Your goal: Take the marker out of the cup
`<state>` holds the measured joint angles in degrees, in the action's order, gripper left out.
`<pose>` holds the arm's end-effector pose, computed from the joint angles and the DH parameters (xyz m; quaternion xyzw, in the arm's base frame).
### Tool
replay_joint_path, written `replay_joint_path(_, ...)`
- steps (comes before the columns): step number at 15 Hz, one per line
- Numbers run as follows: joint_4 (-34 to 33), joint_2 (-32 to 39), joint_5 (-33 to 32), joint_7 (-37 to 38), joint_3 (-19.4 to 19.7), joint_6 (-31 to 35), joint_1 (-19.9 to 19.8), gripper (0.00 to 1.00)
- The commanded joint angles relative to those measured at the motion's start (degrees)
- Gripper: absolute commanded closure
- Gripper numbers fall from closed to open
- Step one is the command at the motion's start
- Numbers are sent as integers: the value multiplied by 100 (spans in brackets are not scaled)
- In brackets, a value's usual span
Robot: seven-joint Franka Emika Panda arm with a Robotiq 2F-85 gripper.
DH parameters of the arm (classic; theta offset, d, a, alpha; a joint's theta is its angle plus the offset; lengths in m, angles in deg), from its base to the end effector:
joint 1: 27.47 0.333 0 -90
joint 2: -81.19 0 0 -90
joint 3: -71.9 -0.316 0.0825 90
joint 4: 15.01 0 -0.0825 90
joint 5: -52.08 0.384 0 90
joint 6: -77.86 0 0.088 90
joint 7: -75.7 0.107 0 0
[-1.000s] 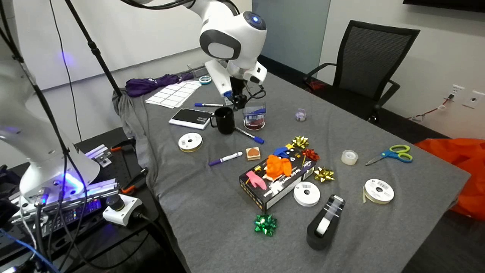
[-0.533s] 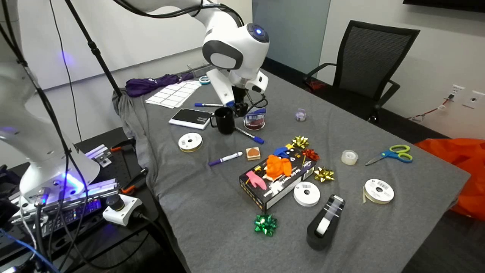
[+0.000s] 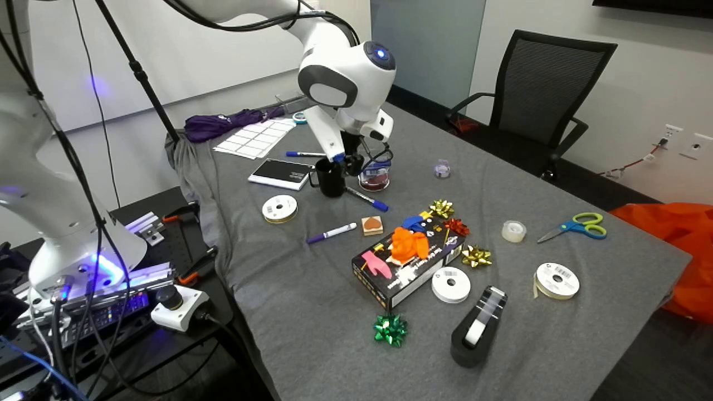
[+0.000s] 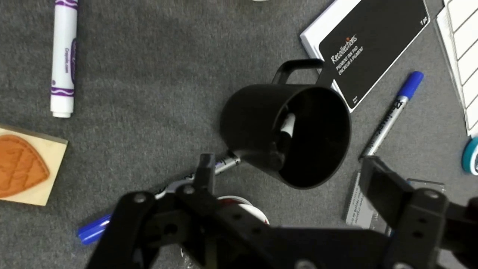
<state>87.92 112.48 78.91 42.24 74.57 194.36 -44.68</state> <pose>0.5949 -0.1862 0.2269 -0.9728 0.0179 0.0533 0.2249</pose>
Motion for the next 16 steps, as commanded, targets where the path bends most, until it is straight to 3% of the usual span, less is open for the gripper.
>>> replay_joint_path(1,104,72,60,-237,-155,158,-160,25)
replay_joint_path(2,97,101,53,-267,-159,161,-164,27)
replay_joint_path(12,94,157,41,-364,-183,97,-207,97)
replay_joint_path(13,90,141,63,-373,-193,62,-216,100)
replay_joint_path(16,117,-20,98,-427,-213,-122,-262,97)
